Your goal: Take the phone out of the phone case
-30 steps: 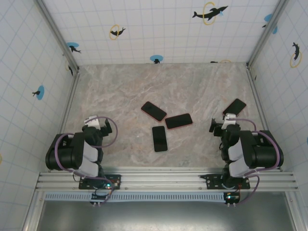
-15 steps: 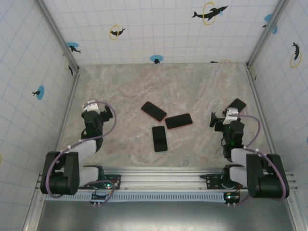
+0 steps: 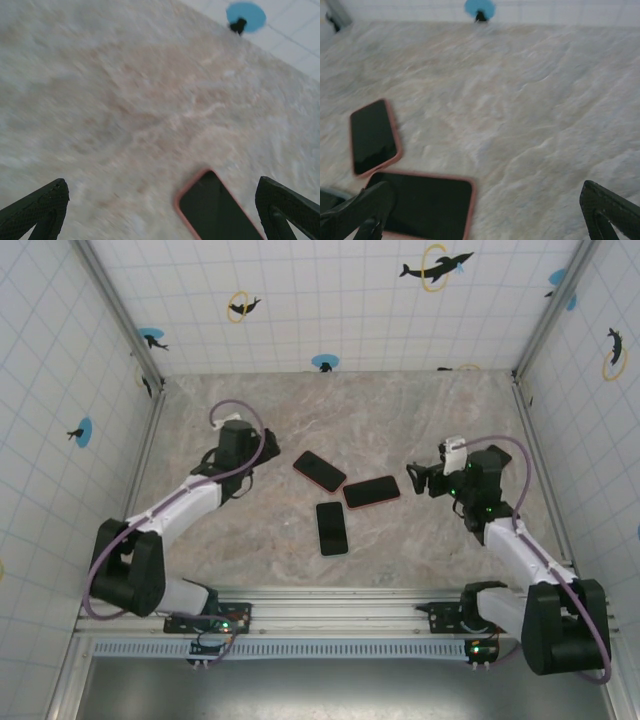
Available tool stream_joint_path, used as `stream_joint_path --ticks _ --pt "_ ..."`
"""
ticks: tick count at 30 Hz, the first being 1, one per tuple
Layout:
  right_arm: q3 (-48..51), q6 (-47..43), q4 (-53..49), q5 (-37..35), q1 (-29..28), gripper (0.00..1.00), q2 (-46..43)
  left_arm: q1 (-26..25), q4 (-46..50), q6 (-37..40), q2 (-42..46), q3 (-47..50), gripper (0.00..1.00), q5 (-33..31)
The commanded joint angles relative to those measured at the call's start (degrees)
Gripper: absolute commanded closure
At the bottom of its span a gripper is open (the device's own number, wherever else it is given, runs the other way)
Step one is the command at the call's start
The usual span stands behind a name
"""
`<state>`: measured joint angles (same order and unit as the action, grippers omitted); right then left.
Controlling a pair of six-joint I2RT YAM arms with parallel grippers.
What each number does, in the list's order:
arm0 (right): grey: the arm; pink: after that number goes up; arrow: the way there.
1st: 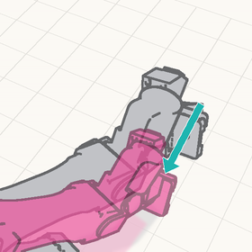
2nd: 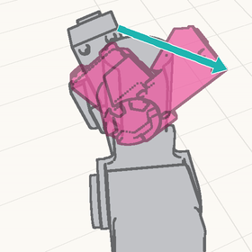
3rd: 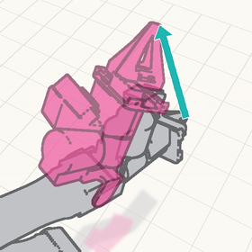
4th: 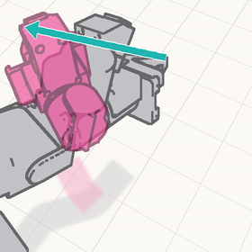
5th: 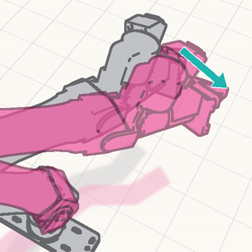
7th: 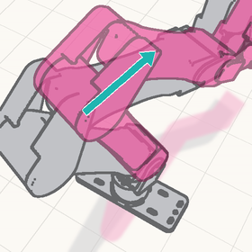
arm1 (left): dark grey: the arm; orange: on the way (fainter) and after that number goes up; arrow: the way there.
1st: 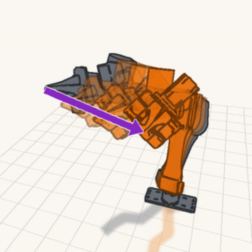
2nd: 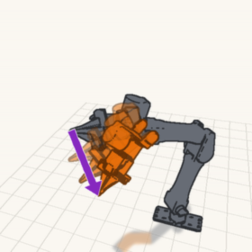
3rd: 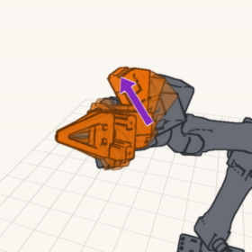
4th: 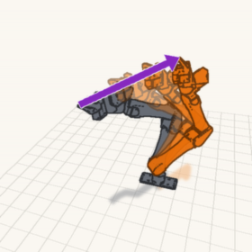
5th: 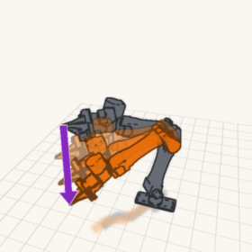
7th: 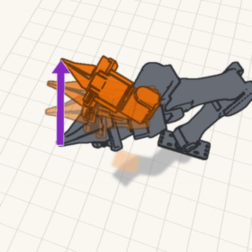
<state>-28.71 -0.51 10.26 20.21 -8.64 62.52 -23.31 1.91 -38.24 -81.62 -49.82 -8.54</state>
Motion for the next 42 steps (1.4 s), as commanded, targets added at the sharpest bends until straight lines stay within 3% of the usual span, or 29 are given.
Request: stream_joint_path --ticks 1,7,12,21,42 --pt "-7.5 -4.0 -16.2 6.1 -3.1 0.01 3.3 -4.9 12.0 -10.7 -3.8 -5.6 0.02 -3.6" --pt "-12.7 -3.8 -18.4 6.8 -7.9 0.01 6.8 -10.1 20.3 -19.4 -11.3 -16.2 0.02 -6.8" --pt "-15.7 -3.3 -18.3 6.9 -10.8 0.01 9.6 -12.3 21.9 -26.1 -16.6 -19.1 0.02 -4.9" --pt "-15.0 -2.8 -16.7 6.7 -12.3 0.01 10.8 -15.8 34.5 -36.5 -28.5 -32.6 0.03 -8.0" --pt "-11.5 -2.8 -16.5 6.2 -10.5 0.01 9.5 -17.5 42.3 -40.9 -44.7 -46.3 0.06 -5.5"
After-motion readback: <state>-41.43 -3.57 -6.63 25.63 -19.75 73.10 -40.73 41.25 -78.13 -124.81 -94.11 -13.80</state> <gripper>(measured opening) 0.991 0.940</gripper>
